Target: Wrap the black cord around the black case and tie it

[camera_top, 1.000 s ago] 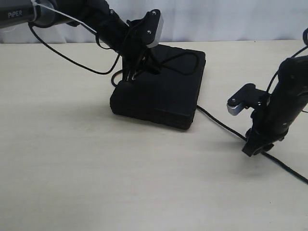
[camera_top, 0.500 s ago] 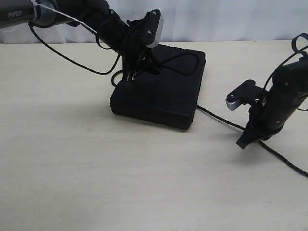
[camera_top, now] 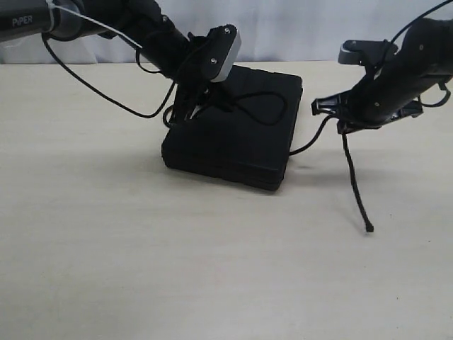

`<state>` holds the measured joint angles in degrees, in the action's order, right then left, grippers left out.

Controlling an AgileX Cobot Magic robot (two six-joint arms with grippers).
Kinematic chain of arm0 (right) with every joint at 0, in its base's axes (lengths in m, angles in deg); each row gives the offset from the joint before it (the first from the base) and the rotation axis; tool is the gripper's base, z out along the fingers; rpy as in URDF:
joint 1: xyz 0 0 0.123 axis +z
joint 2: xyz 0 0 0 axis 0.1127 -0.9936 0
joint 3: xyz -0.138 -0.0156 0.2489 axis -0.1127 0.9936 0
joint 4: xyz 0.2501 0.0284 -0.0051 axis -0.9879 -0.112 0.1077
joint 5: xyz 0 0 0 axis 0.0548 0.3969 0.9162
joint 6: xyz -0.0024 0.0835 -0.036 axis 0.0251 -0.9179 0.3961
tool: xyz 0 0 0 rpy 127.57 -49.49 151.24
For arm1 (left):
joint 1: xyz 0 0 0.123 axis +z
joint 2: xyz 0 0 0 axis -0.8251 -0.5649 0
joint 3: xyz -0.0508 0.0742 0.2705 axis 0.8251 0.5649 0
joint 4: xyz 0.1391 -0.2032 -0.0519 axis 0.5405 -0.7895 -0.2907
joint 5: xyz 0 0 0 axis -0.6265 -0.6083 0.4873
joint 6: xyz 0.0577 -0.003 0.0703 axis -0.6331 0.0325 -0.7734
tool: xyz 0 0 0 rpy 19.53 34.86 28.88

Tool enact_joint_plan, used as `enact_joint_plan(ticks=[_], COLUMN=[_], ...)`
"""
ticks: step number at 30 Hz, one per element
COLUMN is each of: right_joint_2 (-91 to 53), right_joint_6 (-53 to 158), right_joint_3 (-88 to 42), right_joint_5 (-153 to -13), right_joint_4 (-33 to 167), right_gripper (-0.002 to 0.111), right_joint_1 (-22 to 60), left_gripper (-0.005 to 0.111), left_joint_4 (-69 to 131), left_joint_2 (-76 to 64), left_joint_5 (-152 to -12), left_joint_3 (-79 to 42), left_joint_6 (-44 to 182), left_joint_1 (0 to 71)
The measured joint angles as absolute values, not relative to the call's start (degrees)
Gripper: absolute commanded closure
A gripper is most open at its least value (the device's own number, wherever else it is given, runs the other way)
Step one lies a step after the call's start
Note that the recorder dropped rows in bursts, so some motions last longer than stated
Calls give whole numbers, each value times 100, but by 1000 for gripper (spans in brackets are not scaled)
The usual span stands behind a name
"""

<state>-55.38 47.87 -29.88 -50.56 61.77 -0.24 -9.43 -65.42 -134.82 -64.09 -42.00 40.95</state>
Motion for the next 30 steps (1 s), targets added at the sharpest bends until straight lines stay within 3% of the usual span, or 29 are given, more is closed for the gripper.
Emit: enact_joint_plan(ticks=[6, 9, 13, 15, 19, 25, 30], right_joint_2=[-5561, -5654, -5747, -5760, -5760, -5760, -5760], right_joint_6=[4694, 4683, 4480, 4265, 4146, 4129, 4835], right_joint_3=[-3064, -3071, -3076, -3076, -3100, -3337, -3159], right_joint_5=[-5469, -5464, -5339, -5304, -4927, -3476, -3005], right_joint_4=[5146, 5252, 5841, 6187, 6795, 8203, 8667], right_gripper=[102, 89, 59, 51, 55, 69, 69], right_joint_1=[-24, -24, -24, -24, -24, -24, -24], left_gripper=[107, 107, 107, 107, 107, 107, 107], left_joint_4=[-714, -661, -583, -574, -574, -574, -574], left_joint_2=[-6542, -6542, -6542, -6542, -6542, -6542, -6542], left_joint_5=[-13351, -13323, -13311, -13311, -13323, -13323, -13343], left_joint_3=[-6409, -6409, -6409, -6409, -6409, -6409, -6409], left_joint_6=[-4507, -4507, -4507, -4507, -4507, -4507, -4507], left_joint_1=[4095, 4095, 4095, 4095, 4095, 4095, 4095])
